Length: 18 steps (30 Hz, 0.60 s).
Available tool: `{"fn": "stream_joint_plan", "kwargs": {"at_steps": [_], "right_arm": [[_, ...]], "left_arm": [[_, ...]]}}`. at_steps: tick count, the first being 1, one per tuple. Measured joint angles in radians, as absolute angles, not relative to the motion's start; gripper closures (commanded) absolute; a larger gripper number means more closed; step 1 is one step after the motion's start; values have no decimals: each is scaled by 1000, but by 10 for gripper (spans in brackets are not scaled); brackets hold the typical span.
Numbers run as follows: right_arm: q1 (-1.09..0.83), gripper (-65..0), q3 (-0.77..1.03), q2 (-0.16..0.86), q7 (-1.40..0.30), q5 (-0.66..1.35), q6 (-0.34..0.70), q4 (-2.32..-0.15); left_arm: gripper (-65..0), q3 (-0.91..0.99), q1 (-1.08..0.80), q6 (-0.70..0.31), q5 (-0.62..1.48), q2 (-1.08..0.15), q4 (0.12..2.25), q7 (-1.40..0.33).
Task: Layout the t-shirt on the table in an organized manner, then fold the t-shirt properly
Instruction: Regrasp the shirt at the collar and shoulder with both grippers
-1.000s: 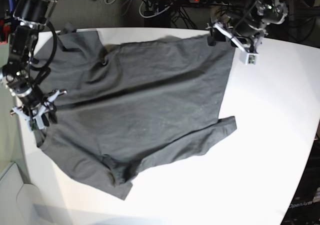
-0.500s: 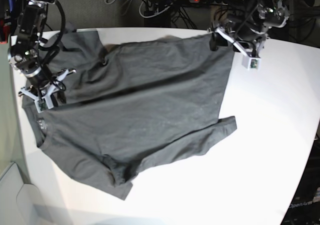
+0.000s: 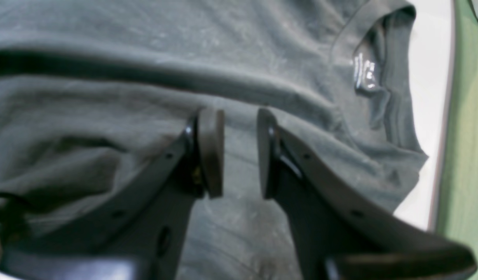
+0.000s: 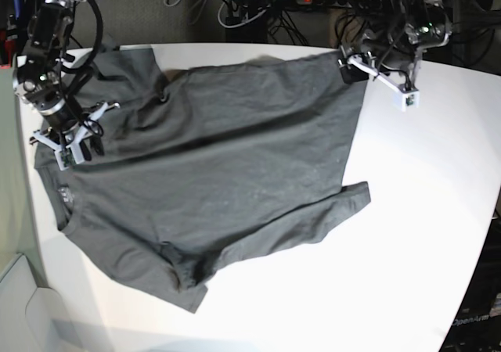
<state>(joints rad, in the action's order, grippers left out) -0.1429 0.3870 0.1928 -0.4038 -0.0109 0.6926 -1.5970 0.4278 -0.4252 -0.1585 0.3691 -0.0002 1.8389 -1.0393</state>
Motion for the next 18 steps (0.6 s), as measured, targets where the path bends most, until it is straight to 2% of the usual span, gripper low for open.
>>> {"fn": "stream_joint_plan", "kwargs": {"at_steps": [8,9,11,15,17,18], "right_arm": [[-142,-164,387,193,-403,-11,692,-1594],[-142,-164,387,193,-403,-11,693,-1594],[-142,-163,387,193,-403,-11,692,-1594],[-142,-161,386,194,-402,-11,693,-1594],[-144,-161,386,193,-403,-11,692,-1594],[-143,-160,386,193,-403,-11,692,-1594]], "left_arm": [[-426,430,-400,-146,379,-3,1790,-1008],[-406,430,-392,-146,380,-3,1785,-1008],[-313,430,-374,-147,379,-5,1763,-996],[-66,430,-346,-154,399,-9,1702,-967],[0,431,-326,-163,425,-11,1667,-958],[-3,431,-319,-167,430,-11,1656,-955]]}}
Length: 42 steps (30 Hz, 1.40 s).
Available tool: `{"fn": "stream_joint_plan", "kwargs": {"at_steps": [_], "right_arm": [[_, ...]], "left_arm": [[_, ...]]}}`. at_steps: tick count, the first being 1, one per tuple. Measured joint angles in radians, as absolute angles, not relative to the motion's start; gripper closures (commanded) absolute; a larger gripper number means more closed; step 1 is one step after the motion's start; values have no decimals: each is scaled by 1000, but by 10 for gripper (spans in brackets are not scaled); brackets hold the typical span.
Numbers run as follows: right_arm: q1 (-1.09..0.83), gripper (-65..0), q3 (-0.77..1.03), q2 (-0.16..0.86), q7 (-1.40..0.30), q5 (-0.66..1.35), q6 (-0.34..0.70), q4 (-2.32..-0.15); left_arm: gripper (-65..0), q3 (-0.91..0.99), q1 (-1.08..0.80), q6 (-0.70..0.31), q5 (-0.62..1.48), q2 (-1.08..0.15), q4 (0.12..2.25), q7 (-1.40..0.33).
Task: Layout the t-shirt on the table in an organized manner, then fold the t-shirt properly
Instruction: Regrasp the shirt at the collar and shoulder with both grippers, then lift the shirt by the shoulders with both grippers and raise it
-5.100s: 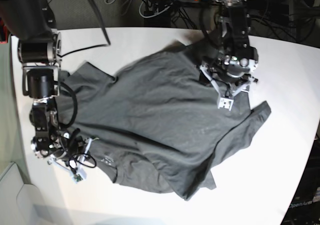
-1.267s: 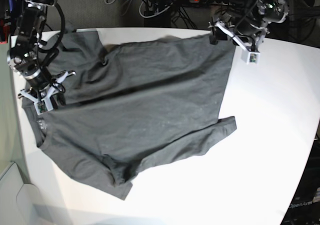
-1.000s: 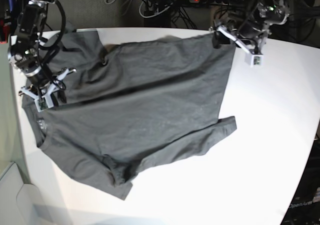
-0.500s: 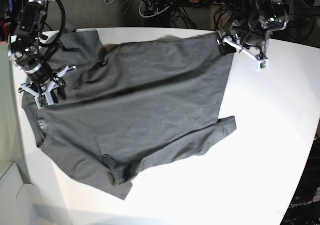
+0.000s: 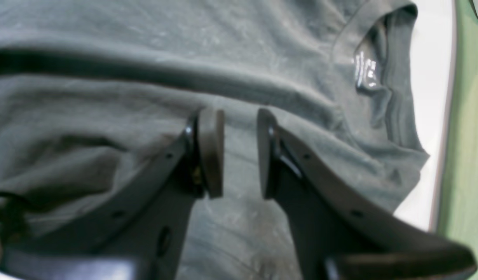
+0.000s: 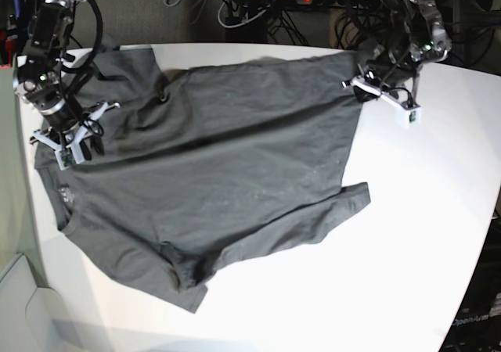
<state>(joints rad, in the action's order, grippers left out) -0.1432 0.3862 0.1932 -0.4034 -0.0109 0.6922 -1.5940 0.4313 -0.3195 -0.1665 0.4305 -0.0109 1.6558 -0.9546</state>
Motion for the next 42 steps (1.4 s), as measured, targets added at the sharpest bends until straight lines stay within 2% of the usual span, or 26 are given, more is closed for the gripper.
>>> {"fn": "stream_joint_plan", "kwargs": {"at_steps": [4,9,12,16,21,29,35,42], "right_arm": [[-143,-160,386,193,-403,-11,693,-1594],[-154,-160,386,194,-401,-10,696,-1596],[-162,-163,386,194,-403,-11,696,-1595],[-194,-163,382,186,-403,-11,698,-1594],[-208,-164,384,186,-400,-11,699,-1592],[-266,-165,379,214,-403,-15,699,-1592],[-305,-234,325,248,-399,-11,703,-1594],[-321,-233,257,278,-397,-11,699,-1595]], "left_arm": [[-5,430,-316,-168,437,-11,1658,-952],[-5,427,-335,-152,382,-12,1763,-1093],[-5,428,-324,-145,376,-70,1798,-1155],[-5,480,-215,-147,384,-136,1806,-1153],[-5,536,-134,-145,361,-189,1745,-1227],[-5,548,-70,-146,368,-247,1668,-1206],[-5,552,-57,-146,371,-264,1644,-1174],[-4,554,-60,-146,371,-260,1642,-1174]]}}
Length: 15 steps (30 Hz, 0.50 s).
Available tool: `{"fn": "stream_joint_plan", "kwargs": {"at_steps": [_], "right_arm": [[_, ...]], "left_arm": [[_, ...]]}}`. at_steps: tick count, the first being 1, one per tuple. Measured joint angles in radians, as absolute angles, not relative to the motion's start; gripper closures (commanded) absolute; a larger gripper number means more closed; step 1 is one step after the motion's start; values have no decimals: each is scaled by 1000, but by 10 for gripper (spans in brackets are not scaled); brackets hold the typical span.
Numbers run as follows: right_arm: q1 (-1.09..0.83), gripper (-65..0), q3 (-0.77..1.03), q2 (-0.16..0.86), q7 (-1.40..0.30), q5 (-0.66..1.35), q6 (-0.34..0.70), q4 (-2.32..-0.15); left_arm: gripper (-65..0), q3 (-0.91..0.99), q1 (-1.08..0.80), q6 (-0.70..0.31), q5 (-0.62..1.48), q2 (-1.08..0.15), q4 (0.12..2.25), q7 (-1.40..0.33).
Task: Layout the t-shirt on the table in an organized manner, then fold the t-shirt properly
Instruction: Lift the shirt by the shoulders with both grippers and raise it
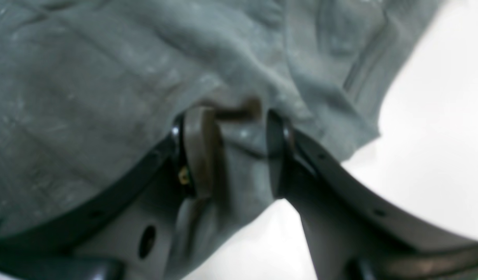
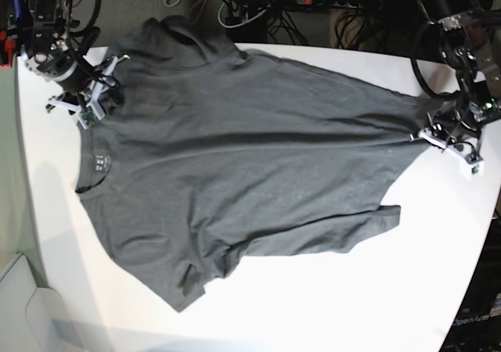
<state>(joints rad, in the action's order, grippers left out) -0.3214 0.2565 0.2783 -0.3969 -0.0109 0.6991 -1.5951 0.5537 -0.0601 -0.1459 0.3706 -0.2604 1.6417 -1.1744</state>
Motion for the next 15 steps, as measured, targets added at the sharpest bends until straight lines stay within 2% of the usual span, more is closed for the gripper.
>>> {"fn": "stream_joint_plan", "kwargs": {"at_steps": [5,11,15], "right_arm": [[-316,-232,251,281,-396,8,699,-1571],[-300,-237,142,339,-426,16,683,-1571],[-295,-235,125,343,-408,41,683,-1549]], "left_arm": [[-4,554,-60,-146,371,-260,1642,-1175],[-4,554,-64,-146,370,-259,1641,-1175],[-4,554,-74,-147,370,-257,1642,-1174]]}}
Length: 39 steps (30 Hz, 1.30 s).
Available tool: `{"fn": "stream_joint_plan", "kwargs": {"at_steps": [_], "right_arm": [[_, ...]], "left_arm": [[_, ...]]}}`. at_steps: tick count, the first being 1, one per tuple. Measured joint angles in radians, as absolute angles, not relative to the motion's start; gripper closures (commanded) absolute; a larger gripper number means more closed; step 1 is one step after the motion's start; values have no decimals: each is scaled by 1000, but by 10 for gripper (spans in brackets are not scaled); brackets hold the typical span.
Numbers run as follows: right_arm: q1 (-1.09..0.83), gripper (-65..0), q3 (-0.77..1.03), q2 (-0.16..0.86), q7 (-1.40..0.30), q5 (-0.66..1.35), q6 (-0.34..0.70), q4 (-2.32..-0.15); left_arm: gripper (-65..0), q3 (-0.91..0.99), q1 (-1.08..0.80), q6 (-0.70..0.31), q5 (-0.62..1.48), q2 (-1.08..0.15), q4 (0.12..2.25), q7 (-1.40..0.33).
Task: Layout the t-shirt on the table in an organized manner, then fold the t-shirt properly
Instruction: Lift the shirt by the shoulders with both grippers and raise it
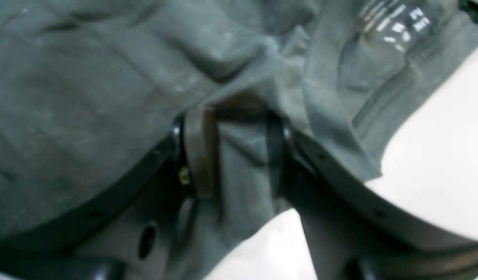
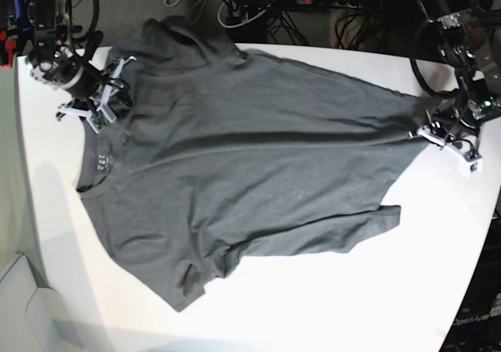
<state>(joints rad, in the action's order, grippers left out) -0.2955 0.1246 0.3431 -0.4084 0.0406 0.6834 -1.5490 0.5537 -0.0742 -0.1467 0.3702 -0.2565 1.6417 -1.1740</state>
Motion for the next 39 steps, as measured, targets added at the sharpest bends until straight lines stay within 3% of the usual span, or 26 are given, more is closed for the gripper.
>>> {"fn": "stream_joint_plan", "kwargs": {"at_steps": [4,9,15,21,30,39], "right_arm": [[-242,-210,121,342,-382,78,700,-1475],[-126,-1,118,347,-333,92,707,-1334],[-60,0,118,358,-359,87,710,-1296],[-101,0,126,348,-509,-17,707,-1481],[-106,0,250,261,-496,-8,702,-1794],[-56,0,269,191,-508,-11,709,-1957]], "left_arm": [[-4,554,-86,-146,371,-257,1642,-1174],[-4,556,-91,-146,371,-257,1642,-1171],[-4,595,-92,-153,391,-251,1645,-1179],[-4,681,-97,-152,491,-227,1737,-1185],[-4,749,-100,-150,648,-209,1872,-1187],[-4,814,-108,-149,661,-150,1939,-1178]]}}
